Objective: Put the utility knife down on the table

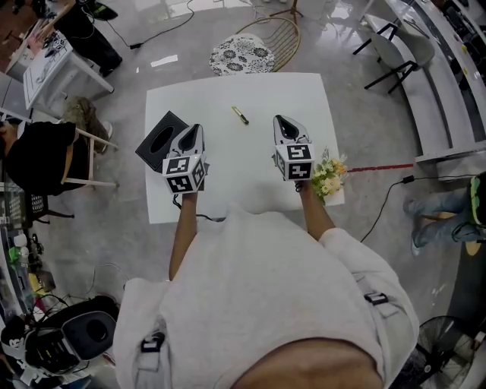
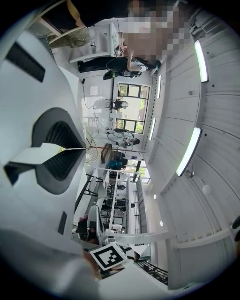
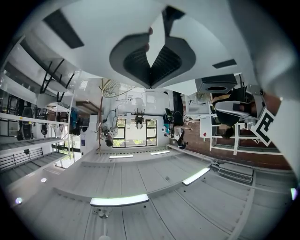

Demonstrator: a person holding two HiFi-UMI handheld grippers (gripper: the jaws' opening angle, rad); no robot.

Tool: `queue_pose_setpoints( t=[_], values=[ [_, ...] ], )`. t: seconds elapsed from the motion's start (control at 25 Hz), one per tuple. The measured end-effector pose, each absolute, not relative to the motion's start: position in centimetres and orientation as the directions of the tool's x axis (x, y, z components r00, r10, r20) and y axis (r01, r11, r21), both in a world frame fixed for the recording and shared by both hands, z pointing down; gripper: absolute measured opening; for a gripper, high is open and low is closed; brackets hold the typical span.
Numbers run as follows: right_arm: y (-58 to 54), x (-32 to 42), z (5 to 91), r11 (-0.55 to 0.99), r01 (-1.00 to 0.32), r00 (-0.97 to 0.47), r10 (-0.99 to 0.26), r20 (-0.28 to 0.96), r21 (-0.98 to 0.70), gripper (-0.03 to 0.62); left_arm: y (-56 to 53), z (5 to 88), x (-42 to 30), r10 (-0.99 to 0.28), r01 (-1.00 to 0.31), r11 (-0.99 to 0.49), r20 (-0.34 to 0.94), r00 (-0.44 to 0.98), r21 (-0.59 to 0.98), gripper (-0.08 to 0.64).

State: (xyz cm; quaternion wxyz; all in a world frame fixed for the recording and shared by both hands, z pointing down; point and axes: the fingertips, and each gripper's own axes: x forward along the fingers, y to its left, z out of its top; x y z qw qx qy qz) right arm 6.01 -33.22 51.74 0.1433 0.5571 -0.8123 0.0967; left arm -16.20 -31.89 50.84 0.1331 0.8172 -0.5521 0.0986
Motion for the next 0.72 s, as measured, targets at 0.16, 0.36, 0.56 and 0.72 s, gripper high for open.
queue_pose_setpoints(
  t=[0.16, 0.36, 0.56, 0.72],
  values=[
    [-32.9, 6.3, 52.1, 0.363, -0.932, -0.339, -0.874, 0.347, 0.005, 0.032, -31.7, 51.1, -15.9, -0.876, -0.929, -0.354, 0.309, 0.371, 0.111, 0.024],
    [-33.2, 5.5, 52.0, 0.366, -0.931, -0.337, -0.868, 0.363, 0.01, 0.032, -32.1, 51.0, -16.5, -0.872, -0.928, -0.354, 0.316, 0.373, 0.119, 0.024],
    [-33.4, 5.3, 52.4, 0.374, -0.927, -0.341, -0.863, 0.372, 0.019, 0.031, -32.3, 51.1, -16.4, -0.872, -0.927, -0.354, 0.317, 0.374, 0.12, 0.023],
    [-33.3, 5.5, 53.0, 0.378, -0.925, -0.344, -0.86, 0.375, 0.018, 0.032, -32.2, 51.6, -16.0, -0.872, -0.928, -0.351, 0.318, 0.371, 0.121, 0.023]
  ],
)
